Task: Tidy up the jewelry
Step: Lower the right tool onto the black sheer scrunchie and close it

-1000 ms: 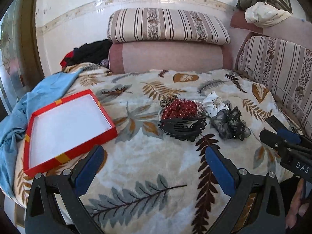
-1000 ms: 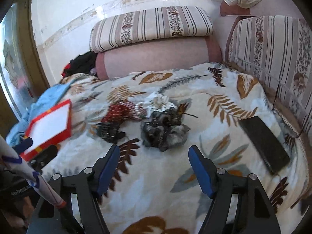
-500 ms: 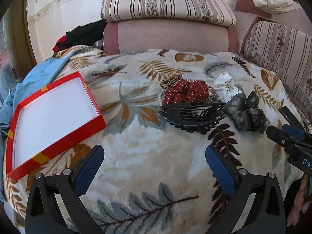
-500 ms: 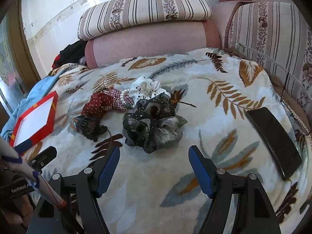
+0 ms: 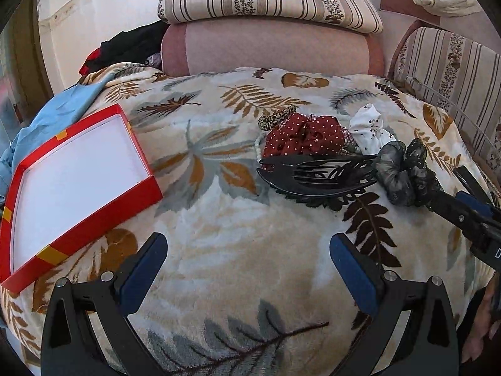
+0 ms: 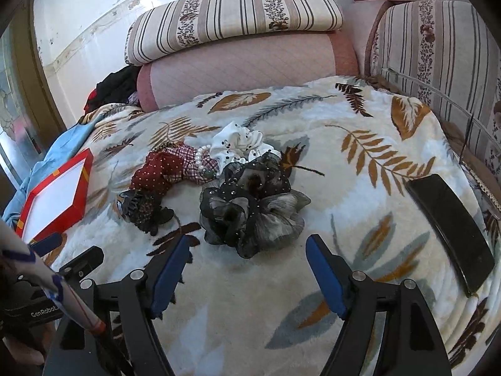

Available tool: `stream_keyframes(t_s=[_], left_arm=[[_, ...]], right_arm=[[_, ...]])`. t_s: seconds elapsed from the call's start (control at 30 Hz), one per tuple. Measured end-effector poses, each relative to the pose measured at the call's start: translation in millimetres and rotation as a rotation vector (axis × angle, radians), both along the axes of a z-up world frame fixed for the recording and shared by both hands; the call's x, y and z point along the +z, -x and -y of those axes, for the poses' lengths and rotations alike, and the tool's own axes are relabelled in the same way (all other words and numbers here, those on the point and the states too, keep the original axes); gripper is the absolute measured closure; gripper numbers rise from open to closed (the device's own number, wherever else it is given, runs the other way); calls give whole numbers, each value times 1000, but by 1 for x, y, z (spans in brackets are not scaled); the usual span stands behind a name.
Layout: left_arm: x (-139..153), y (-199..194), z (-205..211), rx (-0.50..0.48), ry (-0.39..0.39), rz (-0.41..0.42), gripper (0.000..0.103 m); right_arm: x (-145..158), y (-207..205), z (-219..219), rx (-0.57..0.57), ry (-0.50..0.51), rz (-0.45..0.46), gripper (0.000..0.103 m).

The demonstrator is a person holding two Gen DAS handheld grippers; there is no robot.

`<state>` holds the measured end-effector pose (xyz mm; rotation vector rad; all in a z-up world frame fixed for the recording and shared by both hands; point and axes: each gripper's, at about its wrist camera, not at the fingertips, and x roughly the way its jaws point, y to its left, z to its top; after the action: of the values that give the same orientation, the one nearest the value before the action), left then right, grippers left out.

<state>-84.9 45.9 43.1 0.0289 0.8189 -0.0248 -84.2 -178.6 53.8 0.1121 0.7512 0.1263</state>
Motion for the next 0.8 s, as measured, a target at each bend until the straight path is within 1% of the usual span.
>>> stream_keyframes(t_s=[0.5, 0.7, 0.8], left_arm=[[0, 0, 0, 0, 1, 3, 0], [0, 1, 1, 0, 14, 6, 0], [0, 2, 0, -1, 27, 2, 0]], right_arm=[[2, 3, -3, 7, 8, 18, 22], [2, -1, -4, 7, 0, 15, 15], [2, -12, -3, 16, -28, -3, 14]])
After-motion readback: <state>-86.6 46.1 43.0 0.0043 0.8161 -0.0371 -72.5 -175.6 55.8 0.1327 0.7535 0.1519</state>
